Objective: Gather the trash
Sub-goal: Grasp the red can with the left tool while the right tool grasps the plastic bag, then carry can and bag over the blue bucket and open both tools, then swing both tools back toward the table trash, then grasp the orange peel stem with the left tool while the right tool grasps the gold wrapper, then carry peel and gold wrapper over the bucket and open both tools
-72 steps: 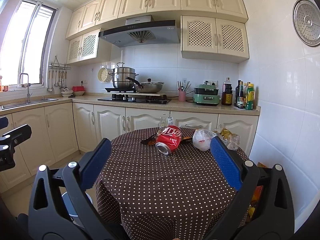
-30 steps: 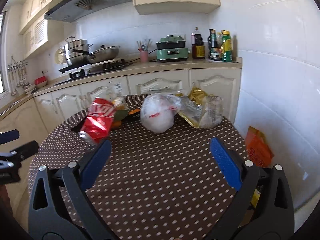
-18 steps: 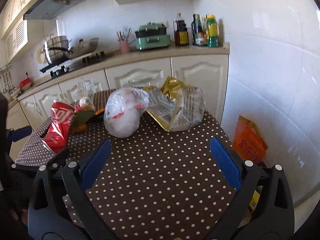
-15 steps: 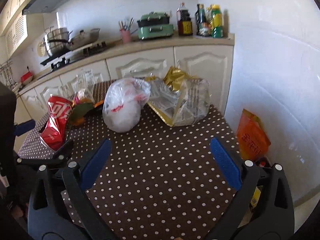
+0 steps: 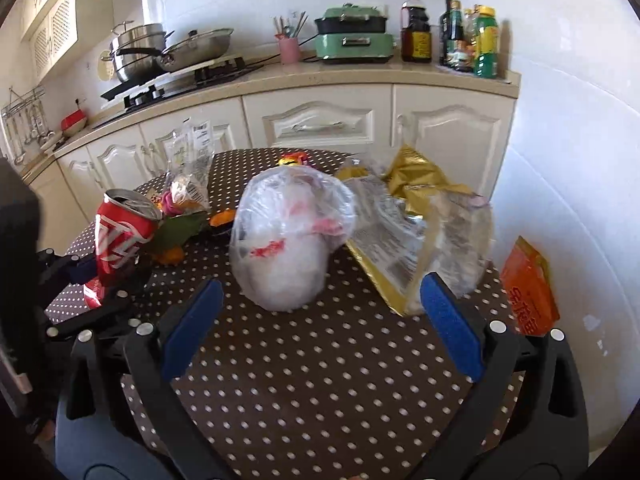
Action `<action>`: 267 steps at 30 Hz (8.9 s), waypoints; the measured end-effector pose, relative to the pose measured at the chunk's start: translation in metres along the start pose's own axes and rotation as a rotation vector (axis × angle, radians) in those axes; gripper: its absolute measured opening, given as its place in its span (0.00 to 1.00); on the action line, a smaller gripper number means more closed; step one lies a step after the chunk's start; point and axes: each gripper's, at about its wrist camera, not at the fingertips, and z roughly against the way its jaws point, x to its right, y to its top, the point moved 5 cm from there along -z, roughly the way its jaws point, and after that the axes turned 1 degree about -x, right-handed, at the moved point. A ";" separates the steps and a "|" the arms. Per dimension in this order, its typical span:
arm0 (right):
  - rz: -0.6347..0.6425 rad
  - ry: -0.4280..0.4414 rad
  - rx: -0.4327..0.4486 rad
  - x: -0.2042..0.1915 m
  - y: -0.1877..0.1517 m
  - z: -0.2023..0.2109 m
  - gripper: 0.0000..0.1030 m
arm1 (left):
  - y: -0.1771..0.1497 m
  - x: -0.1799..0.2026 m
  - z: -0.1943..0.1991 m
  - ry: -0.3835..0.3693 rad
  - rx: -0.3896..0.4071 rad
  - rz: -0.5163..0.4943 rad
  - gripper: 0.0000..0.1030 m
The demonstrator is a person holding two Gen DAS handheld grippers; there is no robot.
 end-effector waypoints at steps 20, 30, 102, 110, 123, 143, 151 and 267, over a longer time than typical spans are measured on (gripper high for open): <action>-0.087 0.189 -0.144 -0.030 0.002 -0.048 0.27 | -0.037 -0.090 0.054 -0.433 0.077 0.326 0.18; 0.003 0.307 0.036 -0.108 0.002 0.050 0.25 | -0.092 -0.163 0.107 -0.455 0.157 0.427 0.18; 0.359 0.509 -0.751 -0.593 -0.398 -0.238 0.45 | -0.582 -0.401 -0.174 -0.114 -0.574 1.127 0.56; 0.401 0.493 -0.637 -0.572 -0.361 -0.201 0.45 | -0.552 -0.404 -0.123 -0.022 -0.474 1.057 0.56; 0.416 0.525 -0.134 -0.468 -0.205 0.003 0.50 | -0.390 -0.366 0.069 0.028 -0.031 0.886 0.58; 0.197 -0.090 0.181 -0.040 -0.011 0.077 0.65 | -0.108 -0.136 0.104 -0.295 0.102 0.429 0.72; 0.257 -0.218 0.042 0.021 0.018 -0.006 0.68 | -0.056 -0.086 0.039 -0.287 0.019 0.329 0.72; 0.410 0.600 -0.665 -0.637 -0.354 -0.180 0.04 | -0.566 -0.417 -0.143 -0.098 -0.454 1.192 0.54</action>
